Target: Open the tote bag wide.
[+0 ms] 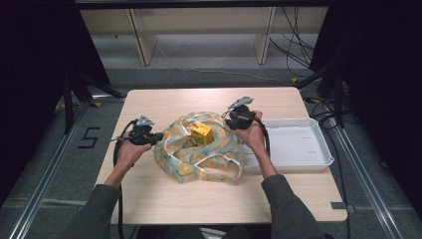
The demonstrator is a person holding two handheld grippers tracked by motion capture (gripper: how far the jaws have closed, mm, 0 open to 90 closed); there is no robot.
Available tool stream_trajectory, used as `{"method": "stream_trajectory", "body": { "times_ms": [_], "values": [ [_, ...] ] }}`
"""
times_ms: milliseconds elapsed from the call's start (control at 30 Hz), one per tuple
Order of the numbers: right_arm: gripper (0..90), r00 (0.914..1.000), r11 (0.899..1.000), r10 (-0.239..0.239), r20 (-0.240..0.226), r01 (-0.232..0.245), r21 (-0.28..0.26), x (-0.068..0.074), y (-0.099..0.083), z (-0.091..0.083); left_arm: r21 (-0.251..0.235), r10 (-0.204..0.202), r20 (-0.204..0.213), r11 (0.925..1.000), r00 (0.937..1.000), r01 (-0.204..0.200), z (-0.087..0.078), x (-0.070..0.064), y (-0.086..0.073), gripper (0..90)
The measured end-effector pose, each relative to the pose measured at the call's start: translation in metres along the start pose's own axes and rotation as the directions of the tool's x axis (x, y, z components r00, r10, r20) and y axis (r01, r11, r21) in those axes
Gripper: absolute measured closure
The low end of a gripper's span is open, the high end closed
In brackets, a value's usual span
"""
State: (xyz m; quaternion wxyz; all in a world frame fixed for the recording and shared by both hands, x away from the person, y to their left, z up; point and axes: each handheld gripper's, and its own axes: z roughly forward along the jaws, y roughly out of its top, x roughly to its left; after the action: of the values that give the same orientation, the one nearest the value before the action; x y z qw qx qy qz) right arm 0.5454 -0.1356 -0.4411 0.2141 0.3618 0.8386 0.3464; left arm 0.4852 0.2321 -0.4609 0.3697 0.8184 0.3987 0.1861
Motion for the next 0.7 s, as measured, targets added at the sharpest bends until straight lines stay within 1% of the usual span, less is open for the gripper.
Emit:
{"method": "stream_trajectory", "body": {
  "times_ms": [33,67,100,133,167,200,233,267,300,333,367,400,433,467,500,533,567,600,633,667,700],
  "values": [
    [61.5,0.9999,0.999,0.010,-0.013,-0.011,-0.030,0.002,0.002,-0.008,-0.006,0.001,0.005,1.0000,1.0000,-0.001,-0.004,0.000,-0.001,86.0],
    [58.6,0.9998,0.999,0.010,-0.019,-0.011,-0.052,0.003,0.003,-0.013,-0.017,-0.007,0.013,0.9998,0.9999,0.007,-0.010,-0.002,-0.003,85.4],
    [55.7,0.9994,0.995,0.003,-0.035,-0.006,-0.097,0.004,0.005,-0.021,-0.026,-0.018,0.012,0.9995,0.9998,0.018,-0.014,-0.003,-0.005,84.7],
    [53.6,0.9985,0.993,-0.009,-0.054,0.003,-0.119,0.006,0.006,-0.027,-0.036,-0.022,0.014,0.9991,0.9997,0.022,-0.018,-0.005,-0.007,84.0],
    [51.5,0.9964,0.989,0.009,-0.084,-0.021,-0.148,0.010,0.007,-0.031,-0.042,-0.032,0.023,0.9986,0.9992,0.033,-0.021,-0.007,-0.009,82.6],
    [49.6,0.9923,0.990,0.013,-0.123,-0.030,-0.137,0.015,0.009,-0.036,-0.057,-0.051,0.028,0.9970,0.9983,0.052,-0.024,-0.011,-0.012,81.0],
    [47.1,0.9900,0.987,-0.003,-0.141,-0.019,-0.158,0.020,0.010,-0.038,-0.054,-0.043,0.035,0.9975,0.9984,0.045,-0.027,-0.014,-0.014,79.6],
    [45.7,0.9864,0.985,-0.027,-0.162,-0.001,-0.173,0.025,0.011,-0.040,-0.064,-0.031,0.038,0.9974,0.9988,0.034,-0.030,-0.016,-0.017,78.5],
    [44.3,0.9833,0.984,-0.041,-0.178,0.008,-0.178,0.030,0.012,-0.042,-0.063,-0.035,0.045,0.9973,0.9984,0.038,-0.033,-0.019,-0.019,76.8],
    [42.9,0.9820,0.980,-0.063,-0.178,0.026,-0.198,0.033,0.013,-0.041,-0.070,-0.050,0.052,0.9961,0.9974,0.054,-0.036,-0.024,-0.021,74.4],
    [43.0,0.9801,0.977,-0.074,-0.184,0.034,-0.209,0.040,0.014,-0.041,-0.078,-0.051,0.054,0.9954,0.9972,0.056,-0.039,-0.029,-0.024,70.6],
    [43.3,0.9818,0.973,-0.092,-0.166,0.053,-0.224,0.046,0.014,-0.041,-0.078,-0.051,0.055,0.9954,0.9972,0.055,-0.040,-0.033,-0.026,66.7],
    [42.4,0.9816,0.972,-0.106,-0.159,0.069,-0.222,0.049,0.015,-0.041,-0.085,-0.048,0.052,0.9950,0.9975,0.052,-0.043,-0.040,-0.031,63.4],
    [40.1,0.9793,0.973,-0.110,-0.170,0.072,-0.221,0.053,0.016,-0.038,-0.076,-0.033,0.067,0.9964,0.9972,0.038,-0.044,-0.043,-0.034,61.5],
    [38.6,0.9742,0.976,-0.120,-0.191,0.080,-0.203,0.055,0.017,-0.036,-0.078,-0.052,0.075,0.9953,0.9959,0.058,-0.044,-0.048,-0.037,58.5],
    [37.3,0.9735,0.979,-0.114,-0.198,0.075,-0.192,0.058,0.017,-0.034,-0.071,-0.059,0.080,0.9954,0.9951,0.064,-0.045,-0.053,-0.039,55.7],
    [36.4,0.9705,0.979,-0.128,-0.204,0.091,-0.184,0.060,0.017,-0.031,-0.074,-0.064,0.085,0.9948,0.9943,0.070,-0.045,-0.059,-0.041,52.3],
    [34.7,0.9700,0.979,-0.134,-0.203,0.098,-0.177,0.062,0.016,-0.027,-0.064,-0.059,0.087,0.9958,0.9944,0.065,-0.046,-0.064,-0.045,49.0],
    [33.1,0.9664,0.979,-0.147,-0.211,0.111,-0.173,0.063,0.016,-0.024,-0.053,-0.049,0.096,0.9971,0.9941,0.055,-0.047,-0.068,-0.047,46.8],
    [31.8,0.9680,0.982,-0.130,-0.215,0.095,-0.165,0.064,0.016,-0.022,-0.042,-0.054,0.106,0.9974,0.9929,0.059,-0.047,-0.070,-0.050,45.6],
    [30.7,0.9633,0.982,-0.143,-0.227,0.109,-0.156,0.063,0.016,-0.021,-0.038,-0.045,0.110,0.9981,0.9929,0.049,-0.048,-0.073,-0.053,43.9]
  ]
}}
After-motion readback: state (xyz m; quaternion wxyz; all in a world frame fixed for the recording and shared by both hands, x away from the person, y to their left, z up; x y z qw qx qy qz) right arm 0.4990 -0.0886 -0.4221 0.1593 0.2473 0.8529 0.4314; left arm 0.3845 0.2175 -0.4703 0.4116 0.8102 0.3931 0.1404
